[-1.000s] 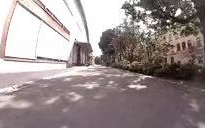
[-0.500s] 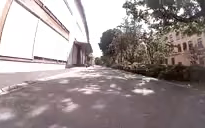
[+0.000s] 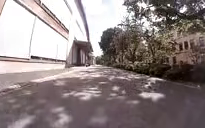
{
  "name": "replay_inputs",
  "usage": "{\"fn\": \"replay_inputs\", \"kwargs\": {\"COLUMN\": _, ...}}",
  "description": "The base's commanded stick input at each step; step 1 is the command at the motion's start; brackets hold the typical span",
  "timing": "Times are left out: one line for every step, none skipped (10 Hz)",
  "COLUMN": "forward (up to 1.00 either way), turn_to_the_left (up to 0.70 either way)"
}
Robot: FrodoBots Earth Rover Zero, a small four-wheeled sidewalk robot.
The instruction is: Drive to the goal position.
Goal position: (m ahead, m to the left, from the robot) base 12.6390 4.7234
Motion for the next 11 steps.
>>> {"fn": "replay_inputs", "kwargs": {"forward": 0.85, "turn_to_the_left": 0.00}}
{"fn": "replay_inputs", "kwargs": {"forward": 0.85, "turn_to_the_left": 0.00}}
{"fn": "replay_inputs", "kwargs": {"forward": 0.85, "turn_to_the_left": 0.00}}
{"fn": "replay_inputs", "kwargs": {"forward": 0.85, "turn_to_the_left": 0.00}}
{"fn": "replay_inputs", "kwargs": {"forward": 0.85, "turn_to_the_left": 0.00}}
{"fn": "replay_inputs", "kwargs": {"forward": 0.85, "turn_to_the_left": 0.00}}
{"fn": "replay_inputs", "kwargs": {"forward": 0.85, "turn_to_the_left": 0.00}}
{"fn": "replay_inputs", "kwargs": {"forward": 0.85, "turn_to_the_left": 0.00}}
{"fn": "replay_inputs", "kwargs": {"forward": 0.85, "turn_to_the_left": 0.00}}
{"fn": "replay_inputs", "kwargs": {"forward": 0.85, "turn_to_the_left": 0.00}}
{"fn": "replay_inputs", "kwargs": {"forward": 0.85, "turn_to_the_left": 0.00}}
